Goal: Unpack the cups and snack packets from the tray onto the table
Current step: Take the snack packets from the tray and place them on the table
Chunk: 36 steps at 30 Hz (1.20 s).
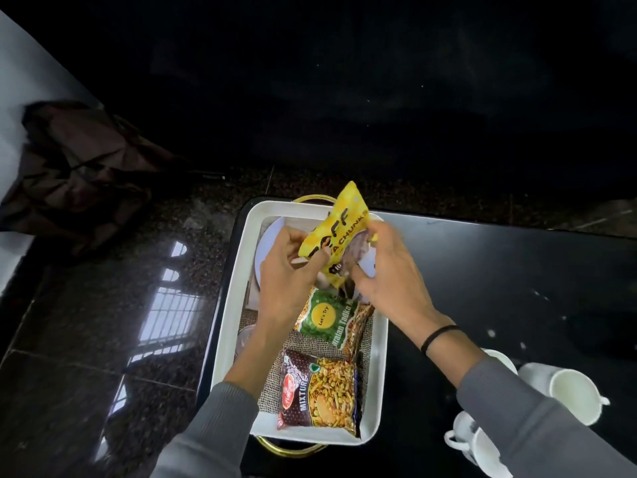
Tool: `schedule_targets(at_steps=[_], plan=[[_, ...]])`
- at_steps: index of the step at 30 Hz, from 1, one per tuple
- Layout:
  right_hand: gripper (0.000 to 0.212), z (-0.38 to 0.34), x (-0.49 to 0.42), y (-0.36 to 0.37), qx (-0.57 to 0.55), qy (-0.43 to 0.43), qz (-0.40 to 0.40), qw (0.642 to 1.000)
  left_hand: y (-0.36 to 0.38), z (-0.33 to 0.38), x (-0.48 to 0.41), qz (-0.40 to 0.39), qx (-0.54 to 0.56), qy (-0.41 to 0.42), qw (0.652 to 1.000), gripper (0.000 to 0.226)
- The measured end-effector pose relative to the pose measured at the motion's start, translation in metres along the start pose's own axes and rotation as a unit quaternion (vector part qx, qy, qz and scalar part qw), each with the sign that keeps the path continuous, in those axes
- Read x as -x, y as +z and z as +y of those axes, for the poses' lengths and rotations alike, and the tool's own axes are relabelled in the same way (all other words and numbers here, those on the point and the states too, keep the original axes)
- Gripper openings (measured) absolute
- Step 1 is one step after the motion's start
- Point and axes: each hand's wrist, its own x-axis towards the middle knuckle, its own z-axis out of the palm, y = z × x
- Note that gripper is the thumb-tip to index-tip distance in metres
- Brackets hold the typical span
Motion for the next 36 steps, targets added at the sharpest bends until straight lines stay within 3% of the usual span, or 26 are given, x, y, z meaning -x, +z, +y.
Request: schedule_targets(at_steps=[5, 9, 13, 17, 18, 19, 21, 26, 31, 36], plan=[[0.093, 0.009, -0.008, -0.022, -0.129, 0.022, 0.014, 0.991, 0.000, 0.025, -0.003, -0.024, -0.042, 0.076, 0.996, 0.023], [0.070, 0.017, -0.011, -0.048, -0.187, 0.042, -0.037, 0.981, 0.005, 0.042, -0.005, -0.074, 0.003, 0.083, 0.994, 0.022], [0.054, 0.030, -0.008, -0.072, -0.337, 0.067, -0.077, 0.936, 0.019, 0.055, -0.004, -0.057, 0.057, 0.030, 0.996, 0.023], [0.060, 0.043, -0.001, -0.083, -0.419, 0.116, -0.077, 0.897, 0.040, 0.058, 0.000, -0.066, 0.049, -0.090, 0.993, 0.066], [0.059, 0.047, 0.001, -0.085, -0.440, 0.133, -0.085, 0.884, 0.045, 0.055, 0.003, -0.084, 0.038, -0.104, 0.990, 0.069], [0.055, 0.051, 0.004, -0.087, -0.458, 0.147, -0.099, 0.871, 0.051, 0.052, 0.004, -0.106, 0.038, -0.101, 0.988, 0.056], [0.044, 0.060, 0.009, -0.092, -0.478, 0.168, -0.124, 0.854, 0.062, 0.044, 0.008, -0.133, 0.060, -0.088, 0.985, 0.025], [0.051, 0.081, 0.014, -0.104, -0.474, 0.239, -0.123, 0.838, 0.085, 0.036, 0.011, -0.142, 0.120, -0.108, 0.977, 0.048], [0.043, 0.105, 0.020, -0.112, -0.458, 0.242, -0.125, 0.846, 0.111, 0.031, 0.010, -0.149, 0.133, -0.157, 0.967, 0.049], [0.033, 0.125, 0.021, -0.112, -0.475, 0.237, -0.118, 0.839, 0.138, 0.026, 0.009, -0.098, 0.124, -0.194, 0.968, 0.068]])
